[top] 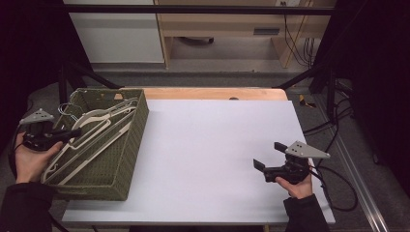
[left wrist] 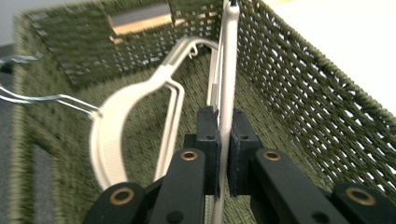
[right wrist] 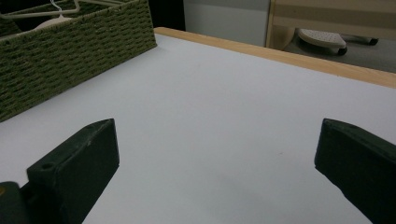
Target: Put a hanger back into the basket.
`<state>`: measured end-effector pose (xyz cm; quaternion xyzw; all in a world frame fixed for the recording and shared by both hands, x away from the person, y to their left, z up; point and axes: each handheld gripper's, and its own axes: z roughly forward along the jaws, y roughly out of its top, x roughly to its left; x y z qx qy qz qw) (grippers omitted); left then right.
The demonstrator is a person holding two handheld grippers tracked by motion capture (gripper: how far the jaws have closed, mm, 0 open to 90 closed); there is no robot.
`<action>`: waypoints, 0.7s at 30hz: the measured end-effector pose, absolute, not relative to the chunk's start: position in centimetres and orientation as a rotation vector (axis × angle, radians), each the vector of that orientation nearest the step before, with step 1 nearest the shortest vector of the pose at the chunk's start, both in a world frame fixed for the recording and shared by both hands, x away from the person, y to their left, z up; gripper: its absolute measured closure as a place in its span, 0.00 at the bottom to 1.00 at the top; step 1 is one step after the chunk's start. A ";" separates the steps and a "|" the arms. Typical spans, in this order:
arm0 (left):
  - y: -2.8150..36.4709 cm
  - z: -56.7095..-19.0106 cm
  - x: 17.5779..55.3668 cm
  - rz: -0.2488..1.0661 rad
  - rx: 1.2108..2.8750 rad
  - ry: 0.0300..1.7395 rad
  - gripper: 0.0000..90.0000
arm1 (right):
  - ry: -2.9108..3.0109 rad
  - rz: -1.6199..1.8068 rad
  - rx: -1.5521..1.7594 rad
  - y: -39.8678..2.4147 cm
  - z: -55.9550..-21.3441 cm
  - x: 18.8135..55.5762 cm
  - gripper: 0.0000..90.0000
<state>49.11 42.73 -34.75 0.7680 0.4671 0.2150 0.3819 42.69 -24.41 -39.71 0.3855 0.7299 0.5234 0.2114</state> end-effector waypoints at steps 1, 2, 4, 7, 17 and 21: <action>42.5 -35.0 49.2 0.539 1.962 1.197 0.94 | 2.028 1.453 1.070 -24.4 -39.7 42.7 0.01; 42.4 -35.2 49.3 0.527 1.968 1.203 0.94 | 2.029 1.454 1.069 -24.4 -39.7 42.7 0.01; 42.0 -35.8 49.5 0.515 1.970 1.225 0.94 | 2.028 1.456 1.066 -24.4 -39.7 42.7 0.01; 41.9 -36.6 49.7 0.487 1.956 1.253 0.94 | 2.027 1.458 1.067 -24.5 -39.6 42.6 0.01; 41.8 -36.8 49.7 0.579 1.965 1.312 0.92 | 2.031 1.456 1.056 -24.5 -39.6 42.6 0.01; 42.3 -37.1 49.9 0.611 1.953 1.400 0.91 | 2.037 1.451 1.054 -24.5 -39.7 42.7 0.01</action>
